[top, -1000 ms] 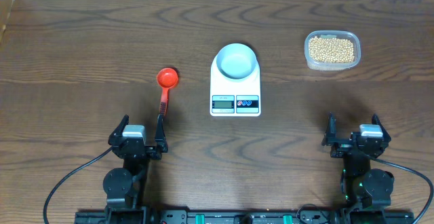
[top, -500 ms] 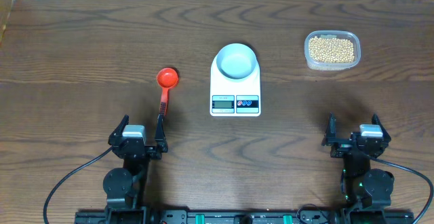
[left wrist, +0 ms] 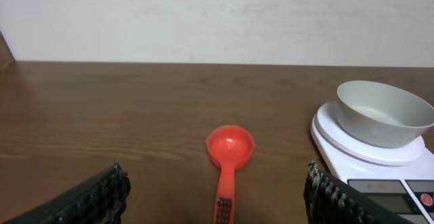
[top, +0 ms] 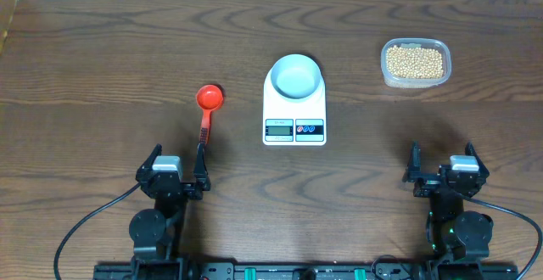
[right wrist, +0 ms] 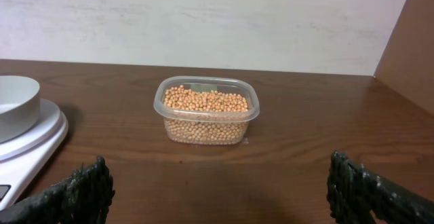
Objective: Scoop item into bowl and weigh 50g on scale
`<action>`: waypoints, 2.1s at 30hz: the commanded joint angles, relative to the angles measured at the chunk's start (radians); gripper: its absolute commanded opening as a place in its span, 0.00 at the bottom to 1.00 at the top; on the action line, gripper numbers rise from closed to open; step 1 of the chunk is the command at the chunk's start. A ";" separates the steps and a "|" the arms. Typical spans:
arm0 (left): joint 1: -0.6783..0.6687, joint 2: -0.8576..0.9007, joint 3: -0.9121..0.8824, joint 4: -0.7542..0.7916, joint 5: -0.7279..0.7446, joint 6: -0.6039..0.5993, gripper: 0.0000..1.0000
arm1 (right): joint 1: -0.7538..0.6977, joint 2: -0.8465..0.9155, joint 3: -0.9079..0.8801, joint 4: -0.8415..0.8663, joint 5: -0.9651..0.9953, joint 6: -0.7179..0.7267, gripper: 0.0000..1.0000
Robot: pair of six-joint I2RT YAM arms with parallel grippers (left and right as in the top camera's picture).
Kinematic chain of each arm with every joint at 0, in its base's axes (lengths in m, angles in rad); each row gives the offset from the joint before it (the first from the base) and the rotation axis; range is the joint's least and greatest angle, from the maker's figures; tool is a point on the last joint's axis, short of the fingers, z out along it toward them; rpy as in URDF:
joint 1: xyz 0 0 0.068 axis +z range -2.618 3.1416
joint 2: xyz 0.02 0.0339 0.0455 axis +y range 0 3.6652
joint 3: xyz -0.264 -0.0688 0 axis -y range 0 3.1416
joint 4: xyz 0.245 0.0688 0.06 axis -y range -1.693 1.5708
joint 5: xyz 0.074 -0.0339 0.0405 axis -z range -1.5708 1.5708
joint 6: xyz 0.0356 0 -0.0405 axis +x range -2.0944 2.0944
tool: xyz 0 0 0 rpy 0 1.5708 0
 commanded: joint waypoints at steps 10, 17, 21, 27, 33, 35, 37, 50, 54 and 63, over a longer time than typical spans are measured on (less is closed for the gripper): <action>0.005 0.159 0.192 -0.126 0.025 -0.065 0.85 | -0.005 -0.002 -0.001 -0.005 -0.008 -0.012 0.99; 0.005 0.330 0.401 -0.278 0.025 -0.065 0.85 | -0.005 -0.002 -0.001 -0.005 -0.008 -0.012 0.99; 0.005 0.441 0.531 -0.351 0.025 -0.064 0.85 | -0.005 -0.002 -0.001 -0.005 -0.008 -0.012 0.99; 0.005 0.620 0.731 -0.473 0.025 -0.060 0.85 | -0.005 -0.002 -0.001 -0.005 -0.008 -0.012 0.99; 0.005 0.821 0.913 -0.589 0.024 -0.043 0.85 | -0.005 -0.002 -0.001 -0.005 -0.008 -0.012 0.99; 0.005 0.906 0.984 -0.639 0.024 -0.023 0.85 | -0.005 -0.002 -0.001 -0.005 -0.008 -0.012 0.99; 0.005 0.996 1.054 -0.685 0.024 -0.002 0.85 | -0.005 -0.002 -0.001 -0.005 -0.008 -0.012 0.99; 0.005 1.532 1.368 -0.748 0.020 0.053 0.85 | -0.005 -0.002 -0.001 -0.005 -0.008 -0.012 0.99; 0.005 1.605 1.368 -0.751 0.012 0.064 0.85 | -0.005 -0.002 -0.001 -0.005 -0.008 -0.012 0.99; 0.040 1.720 1.368 -0.753 0.013 0.076 0.85 | -0.005 -0.002 -0.001 -0.005 -0.008 -0.012 0.99</action>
